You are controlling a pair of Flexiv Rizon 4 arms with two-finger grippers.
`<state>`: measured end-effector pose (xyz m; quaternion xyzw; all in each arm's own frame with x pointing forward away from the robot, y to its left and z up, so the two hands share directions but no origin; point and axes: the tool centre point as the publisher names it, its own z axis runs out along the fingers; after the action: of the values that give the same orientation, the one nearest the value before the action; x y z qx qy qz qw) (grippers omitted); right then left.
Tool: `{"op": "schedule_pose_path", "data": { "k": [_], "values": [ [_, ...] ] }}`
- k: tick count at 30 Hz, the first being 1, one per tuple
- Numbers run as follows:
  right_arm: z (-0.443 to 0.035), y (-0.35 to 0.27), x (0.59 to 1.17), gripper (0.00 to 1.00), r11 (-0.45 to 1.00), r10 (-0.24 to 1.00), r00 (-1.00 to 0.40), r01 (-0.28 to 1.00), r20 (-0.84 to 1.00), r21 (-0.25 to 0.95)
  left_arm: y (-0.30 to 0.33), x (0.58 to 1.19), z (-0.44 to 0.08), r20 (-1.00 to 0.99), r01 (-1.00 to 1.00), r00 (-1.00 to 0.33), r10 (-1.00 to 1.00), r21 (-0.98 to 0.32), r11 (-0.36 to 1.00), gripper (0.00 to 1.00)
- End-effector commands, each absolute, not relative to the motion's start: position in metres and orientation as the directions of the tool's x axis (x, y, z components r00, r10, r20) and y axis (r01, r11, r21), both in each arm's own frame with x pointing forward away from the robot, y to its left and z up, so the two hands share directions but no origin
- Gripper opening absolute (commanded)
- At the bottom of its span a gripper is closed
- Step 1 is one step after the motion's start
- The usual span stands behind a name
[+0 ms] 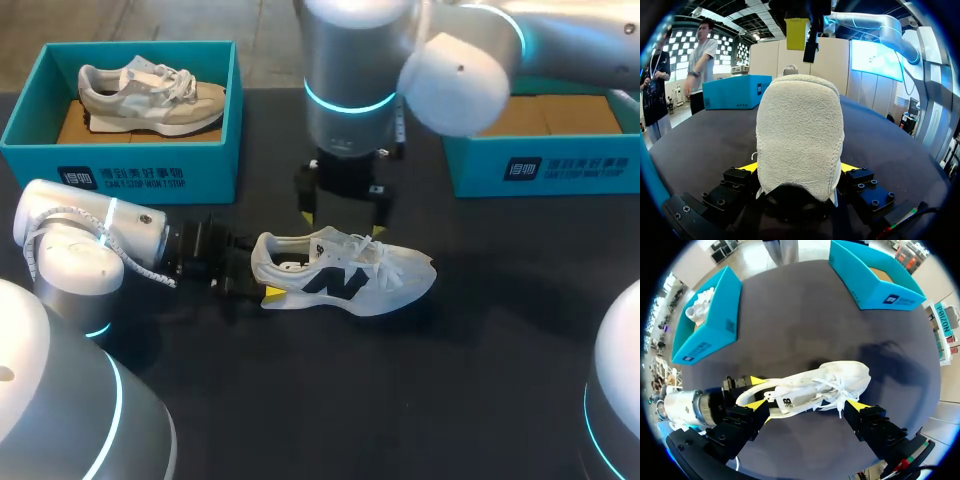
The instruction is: Take the shoe out of the shoebox, open the shoe tongue, remove and reinsert the insole, then place the shoe into the shoebox
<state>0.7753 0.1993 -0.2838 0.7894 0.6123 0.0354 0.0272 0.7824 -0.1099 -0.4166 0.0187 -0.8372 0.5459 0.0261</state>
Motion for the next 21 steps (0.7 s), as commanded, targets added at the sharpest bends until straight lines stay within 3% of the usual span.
{"op": "schedule_pose_path", "data": {
  "k": [1,21],
  "values": [
    [-0.291,0.216,0.777,1.00,-0.269,0.940,0.281,0.959,-0.193,0.086,-0.109,0.784,-0.417,0.066,-0.061,-0.998,-0.002,-0.912,0.405,0.00],
    [-0.305,0.214,0.770,1.00,-0.303,0.923,0.325,0.944,-0.205,0.133,-0.109,0.784,-0.417,0.066,-0.061,-0.998,-0.002,-0.912,0.405,0.00]
  ]
}}
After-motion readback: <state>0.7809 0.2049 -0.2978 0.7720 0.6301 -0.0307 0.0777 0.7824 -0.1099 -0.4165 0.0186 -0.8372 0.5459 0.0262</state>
